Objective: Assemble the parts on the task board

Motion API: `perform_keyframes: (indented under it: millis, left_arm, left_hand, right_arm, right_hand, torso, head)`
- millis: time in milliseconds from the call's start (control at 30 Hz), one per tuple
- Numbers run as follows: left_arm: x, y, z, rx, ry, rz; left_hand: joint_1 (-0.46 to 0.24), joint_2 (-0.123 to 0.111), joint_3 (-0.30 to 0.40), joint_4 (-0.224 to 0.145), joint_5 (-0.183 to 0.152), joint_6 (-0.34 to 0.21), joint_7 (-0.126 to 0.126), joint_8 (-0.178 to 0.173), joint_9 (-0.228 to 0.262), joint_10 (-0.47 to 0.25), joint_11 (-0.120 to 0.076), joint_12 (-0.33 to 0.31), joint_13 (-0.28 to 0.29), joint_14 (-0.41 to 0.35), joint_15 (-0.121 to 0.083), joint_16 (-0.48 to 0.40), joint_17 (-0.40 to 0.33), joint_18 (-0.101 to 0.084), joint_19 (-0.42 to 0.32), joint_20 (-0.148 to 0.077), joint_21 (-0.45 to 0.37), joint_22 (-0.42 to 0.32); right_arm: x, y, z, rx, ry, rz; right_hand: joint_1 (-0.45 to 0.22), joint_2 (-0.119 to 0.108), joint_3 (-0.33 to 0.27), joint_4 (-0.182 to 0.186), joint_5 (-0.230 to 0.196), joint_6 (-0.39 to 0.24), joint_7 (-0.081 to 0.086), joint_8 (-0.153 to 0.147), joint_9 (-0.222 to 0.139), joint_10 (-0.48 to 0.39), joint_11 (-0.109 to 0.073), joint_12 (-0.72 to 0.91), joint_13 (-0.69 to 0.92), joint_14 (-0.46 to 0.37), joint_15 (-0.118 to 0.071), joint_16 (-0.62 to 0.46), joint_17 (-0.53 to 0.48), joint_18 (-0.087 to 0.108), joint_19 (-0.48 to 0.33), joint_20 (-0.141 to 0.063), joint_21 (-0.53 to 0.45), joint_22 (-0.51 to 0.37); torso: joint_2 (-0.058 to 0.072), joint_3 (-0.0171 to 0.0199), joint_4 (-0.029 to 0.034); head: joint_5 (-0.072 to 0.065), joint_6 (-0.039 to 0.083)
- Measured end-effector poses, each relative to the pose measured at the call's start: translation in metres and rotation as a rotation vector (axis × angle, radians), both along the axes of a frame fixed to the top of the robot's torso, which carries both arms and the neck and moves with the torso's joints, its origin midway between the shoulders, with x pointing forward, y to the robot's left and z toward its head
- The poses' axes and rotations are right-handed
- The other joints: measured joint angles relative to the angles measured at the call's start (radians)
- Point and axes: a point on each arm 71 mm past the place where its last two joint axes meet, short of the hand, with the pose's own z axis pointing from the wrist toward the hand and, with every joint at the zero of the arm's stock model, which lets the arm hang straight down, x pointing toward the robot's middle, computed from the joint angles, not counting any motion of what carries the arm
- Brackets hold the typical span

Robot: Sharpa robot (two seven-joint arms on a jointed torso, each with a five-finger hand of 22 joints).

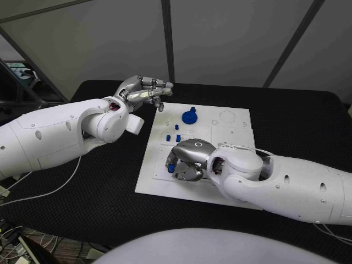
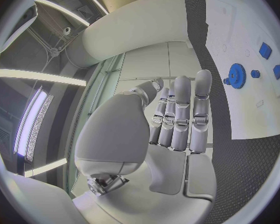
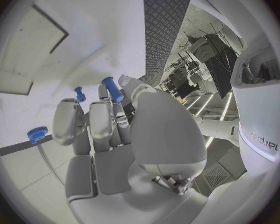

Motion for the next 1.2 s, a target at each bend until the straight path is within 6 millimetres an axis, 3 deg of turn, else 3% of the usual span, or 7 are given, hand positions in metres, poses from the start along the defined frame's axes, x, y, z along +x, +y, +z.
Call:
perform_keyframes:
  millis: [100, 167, 600, 800, 967, 1067, 1200]
  left_arm:
    - [0.000, 0.000, 0.000, 0.000, 0.000, 0.000]
    - [0.000, 0.000, 0.000, 0.000, 0.000, 0.000]
    - [0.000, 0.001, 0.000, 0.000, 0.002, -0.001]
    - [0.001, 0.002, -0.001, 0.002, 0.003, 0.001]
    - [0.000, 0.004, -0.001, 0.004, 0.004, 0.004]
    - [-0.001, 0.007, -0.003, 0.007, 0.008, 0.008]
    - [-0.002, 0.007, -0.003, 0.006, 0.009, 0.009]
  left_hand:
    - [0.000, 0.000, 0.000, 0.000, 0.000, 0.000, 0.000, 0.000, 0.000, 0.000, 0.000, 0.000, 0.000, 0.000, 0.000, 0.000, 0.000, 0.000, 0.000, 0.000, 0.000, 0.000]
    - [0.000, 0.000, 0.000, 0.000, 0.000, 0.000, 0.000, 0.000, 0.000, 0.000, 0.000, 0.000, 0.000, 0.000, 0.000, 0.000, 0.000, 0.000, 0.000, 0.000, 0.000, 0.000]
    - [0.000, 0.000, 0.000, 0.000, 0.000, 0.000, 0.000, 0.000, 0.000, 0.000, 0.000, 0.000, 0.000, 0.000, 0.000, 0.000, 0.000, 0.000, 0.000, 0.000, 0.000, 0.000]
    - [0.000, 0.000, 0.000, 0.000, 0.000, 0.000, 0.000, 0.000, 0.000, 0.000, 0.000, 0.000, 0.000, 0.000, 0.000, 0.000, 0.000, 0.000, 0.000, 0.000, 0.000, -0.001]
    - [-0.001, 0.001, 0.000, 0.000, 0.000, 0.000, 0.000, 0.000, -0.001, 0.000, 0.000, 0.000, 0.001, 0.000, 0.000, 0.000, -0.003, 0.000, 0.000, 0.000, 0.000, -0.002]
    - [-0.004, 0.004, 0.000, 0.000, 0.000, 0.000, 0.000, 0.000, -0.001, 0.000, 0.000, 0.000, 0.001, 0.000, 0.000, 0.000, -0.003, 0.000, 0.000, 0.000, 0.000, -0.002]
    - [-0.004, 0.004, 0.000, 0.000, 0.000, 0.000, 0.000, 0.000, -0.001, 0.000, 0.000, 0.000, 0.001, 0.000, 0.000, 0.000, -0.003, 0.000, 0.000, 0.000, 0.000, -0.002]
  right_arm:
    - [0.001, -0.001, 0.001, 0.019, -0.010, -0.010]
    - [0.002, -0.003, 0.002, 0.035, -0.019, -0.018]
    - [0.003, -0.022, 0.015, 0.191, -0.078, -0.075]
    - [0.002, -0.058, 0.021, 0.234, -0.060, -0.136]
    - [0.009, -0.102, 0.030, 0.250, -0.007, -0.259]
    - [0.010, -0.128, 0.029, 0.249, 0.048, -0.351]
    - [0.009, -0.157, 0.028, 0.238, 0.107, -0.466]
  right_hand:
    - [0.000, 0.000, -0.029, 0.000, 0.000, -0.033, -0.015, 0.000, 0.000, -0.045, 0.007, 0.000, 0.002, -0.012, 0.012, -0.048, -0.070, 0.024, -0.051, 0.004, -0.053, -0.070]
    - [0.000, 0.000, -0.046, -0.001, 0.000, -0.043, -0.022, 0.000, 0.000, -0.065, 0.009, 0.000, 0.003, -0.015, 0.015, -0.067, -0.096, 0.024, -0.071, 0.006, -0.076, -0.098]
    - [0.024, 0.014, -0.088, -0.001, 0.020, -0.044, -0.012, 0.000, 0.004, -0.075, 0.002, 0.057, 0.008, -0.016, 0.016, -0.091, -0.136, 0.024, -0.076, 0.005, -0.094, -0.122]
    - [0.025, 0.015, -0.095, 0.015, 0.035, 0.040, 0.003, 0.038, 0.018, 0.075, -0.017, 0.138, 0.025, -0.005, -0.003, -0.074, -0.106, 0.024, -0.047, -0.008, -0.074, -0.088]
    - [-0.015, 0.005, -0.127, 0.049, 0.077, 0.098, -0.033, 0.071, 0.028, 0.248, -0.059, 0.254, 0.087, 0.000, -0.037, -0.004, -0.007, 0.024, 0.023, -0.034, -0.004, 0.005]
    - [-0.047, -0.005, -0.165, 0.075, 0.158, 0.128, -0.052, 0.100, 0.038, 0.324, -0.083, 0.492, 0.319, -0.001, -0.055, 0.081, 0.122, -0.009, 0.086, -0.057, 0.062, 0.061]
    - [-0.051, 0.009, -0.246, 0.104, 0.202, 0.121, -0.062, 0.151, 0.065, 0.310, -0.090, 0.979, 0.877, -0.002, -0.067, 0.163, 0.246, -0.010, 0.125, -0.063, 0.111, 0.065]
  torso:
    - [0.000, 0.0000, -0.0005]
    - [0.000, 0.0000, -0.0007]
    - [0.000, 0.0006, -0.0009]
    - [-0.002, 0.0009, -0.0026]
    - [-0.004, 0.0005, -0.0060]
    - [-0.007, 0.0005, -0.0114]
    - [-0.009, -0.0007, -0.0198]
  head:
    - [0.000, 0.002]
    - [0.000, 0.003]
    - [-0.004, 0.010]
    - [-0.013, 0.016]
    - [-0.035, 0.025]
    - [-0.052, 0.029]
    - [-0.078, 0.033]
